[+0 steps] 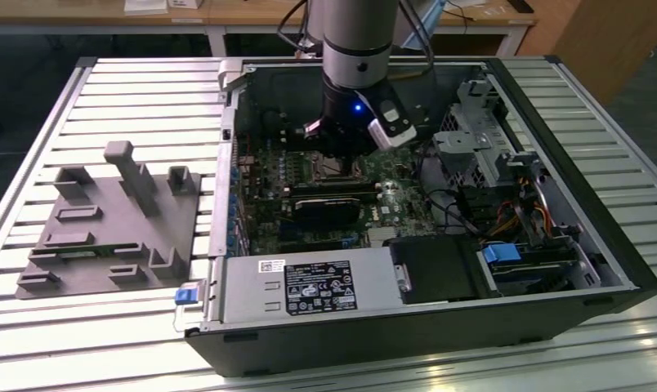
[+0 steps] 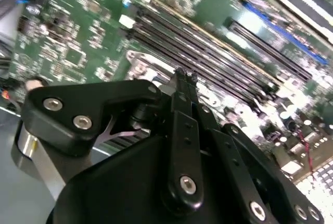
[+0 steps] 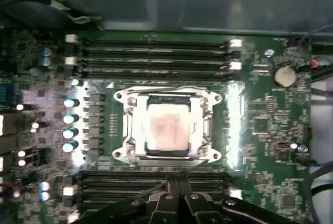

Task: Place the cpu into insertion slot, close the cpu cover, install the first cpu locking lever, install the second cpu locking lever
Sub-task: 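Install the second cpu locking lever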

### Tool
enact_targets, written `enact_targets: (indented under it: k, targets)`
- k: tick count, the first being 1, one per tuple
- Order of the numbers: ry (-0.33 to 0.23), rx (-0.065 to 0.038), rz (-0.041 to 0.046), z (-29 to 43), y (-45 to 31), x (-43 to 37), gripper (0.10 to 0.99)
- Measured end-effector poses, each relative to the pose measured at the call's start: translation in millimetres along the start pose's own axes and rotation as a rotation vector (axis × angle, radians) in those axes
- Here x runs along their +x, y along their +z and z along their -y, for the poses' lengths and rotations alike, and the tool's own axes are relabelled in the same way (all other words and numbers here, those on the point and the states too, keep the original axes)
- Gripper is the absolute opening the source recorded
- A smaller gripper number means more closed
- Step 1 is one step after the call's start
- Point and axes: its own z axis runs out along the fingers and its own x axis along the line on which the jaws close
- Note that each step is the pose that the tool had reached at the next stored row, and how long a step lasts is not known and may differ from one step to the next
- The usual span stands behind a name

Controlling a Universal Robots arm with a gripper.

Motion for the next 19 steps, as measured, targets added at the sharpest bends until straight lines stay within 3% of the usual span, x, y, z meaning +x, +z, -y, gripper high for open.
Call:
enact_targets:
  k: [5,10,13,17,19]
  targets:
    - [0.0,0.0,0.0001,0.6,0.5,16.3,0.106]
    - [0.0,-0.003,-0.0034,1.0,5.5,17.9,0.106]
    - [0.001,-0.015,-0.0043,4.9,6.3,18.1,0.106]
    - [0.002,-0.041,-0.0043,11.7,6.0,20.3,0.106]
    - [0.002,-0.047,-0.0043,14.2,6.1,23.9,0.106]
